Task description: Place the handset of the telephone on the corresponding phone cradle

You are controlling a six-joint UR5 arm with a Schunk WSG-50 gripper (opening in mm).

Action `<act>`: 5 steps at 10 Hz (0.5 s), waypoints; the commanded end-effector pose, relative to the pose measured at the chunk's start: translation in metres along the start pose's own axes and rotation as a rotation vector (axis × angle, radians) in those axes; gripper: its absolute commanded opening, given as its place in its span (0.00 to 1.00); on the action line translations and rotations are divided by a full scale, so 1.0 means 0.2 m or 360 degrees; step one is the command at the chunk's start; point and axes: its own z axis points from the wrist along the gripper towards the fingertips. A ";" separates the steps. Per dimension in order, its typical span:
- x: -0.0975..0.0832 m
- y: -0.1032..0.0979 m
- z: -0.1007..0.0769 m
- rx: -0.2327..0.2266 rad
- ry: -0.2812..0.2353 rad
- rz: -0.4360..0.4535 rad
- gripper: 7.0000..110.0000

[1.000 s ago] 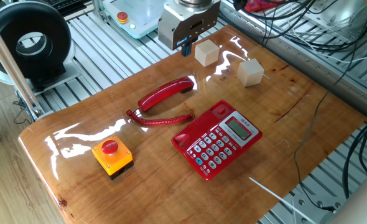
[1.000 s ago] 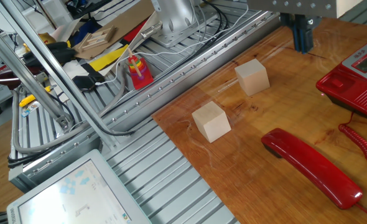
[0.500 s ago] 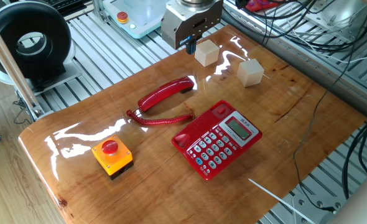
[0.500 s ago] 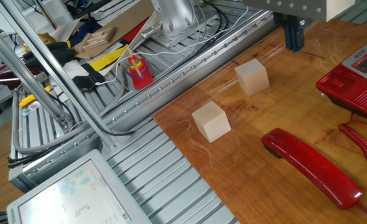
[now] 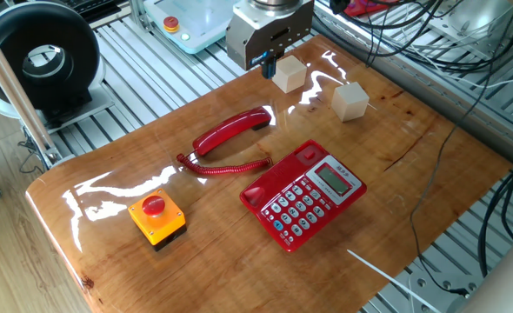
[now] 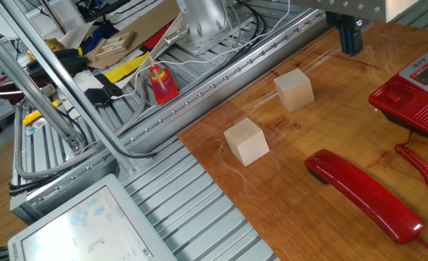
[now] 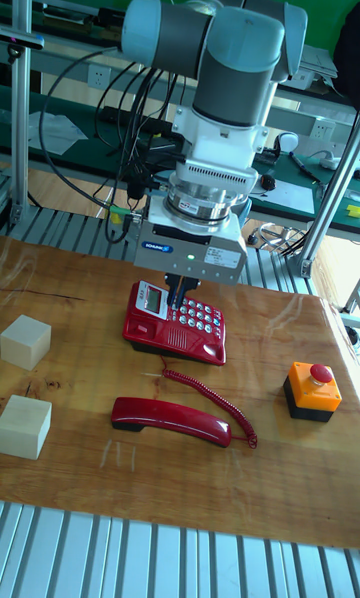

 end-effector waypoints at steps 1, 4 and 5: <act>-0.03 0.02 -0.01 -0.0023 -0.0041 -0.0003 0.00; -0.05 0.03 -0.01 -0.0048 -0.0058 -0.0004 0.00; -0.05 0.04 -0.01 -0.0050 -0.0061 -0.0004 0.00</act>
